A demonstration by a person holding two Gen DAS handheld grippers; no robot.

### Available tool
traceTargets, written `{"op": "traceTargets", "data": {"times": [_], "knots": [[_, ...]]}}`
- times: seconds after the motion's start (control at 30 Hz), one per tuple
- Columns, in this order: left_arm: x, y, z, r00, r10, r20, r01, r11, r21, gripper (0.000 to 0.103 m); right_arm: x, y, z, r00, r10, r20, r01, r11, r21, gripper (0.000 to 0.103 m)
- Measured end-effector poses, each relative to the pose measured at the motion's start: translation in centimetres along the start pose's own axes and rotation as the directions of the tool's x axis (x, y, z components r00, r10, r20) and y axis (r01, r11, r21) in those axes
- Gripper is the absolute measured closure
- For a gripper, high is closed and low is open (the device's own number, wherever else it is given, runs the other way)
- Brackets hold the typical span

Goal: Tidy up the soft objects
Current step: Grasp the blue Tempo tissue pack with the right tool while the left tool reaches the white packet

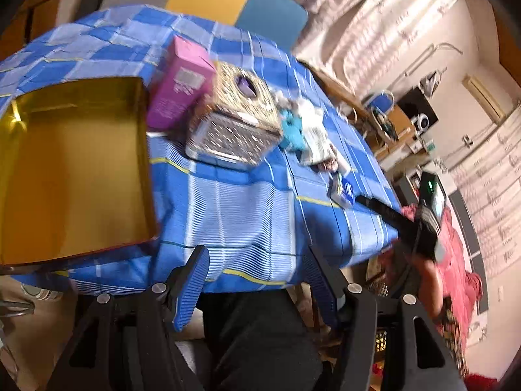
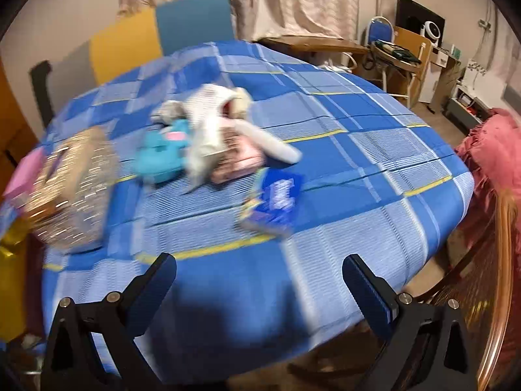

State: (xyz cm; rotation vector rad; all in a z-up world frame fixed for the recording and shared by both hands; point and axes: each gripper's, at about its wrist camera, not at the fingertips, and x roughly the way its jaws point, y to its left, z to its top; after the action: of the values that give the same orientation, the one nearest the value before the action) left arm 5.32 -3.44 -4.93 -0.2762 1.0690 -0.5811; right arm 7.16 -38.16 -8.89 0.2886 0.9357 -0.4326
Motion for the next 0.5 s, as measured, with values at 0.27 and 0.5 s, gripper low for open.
{"op": "traceTargets", "data": {"times": [0.27, 0.5], "knots": [[4.1, -2.6, 0.8, 0.997, 0.001, -0.074, 0.007, 0.995, 0.100, 0.038, 6.1, -2.8, 3.7, 0.993, 0.051, -0.105, -0.043, 0.996, 0.080, 0.016], [6.1, -4.0, 1.8, 0.996, 0.069, -0.056, -0.061, 0.989, 0.138, 0.035, 8.6, -0.9, 3.9, 0.985, 0.072, -0.158, -0.075, 0.997, -0.010, 0.024]]}}
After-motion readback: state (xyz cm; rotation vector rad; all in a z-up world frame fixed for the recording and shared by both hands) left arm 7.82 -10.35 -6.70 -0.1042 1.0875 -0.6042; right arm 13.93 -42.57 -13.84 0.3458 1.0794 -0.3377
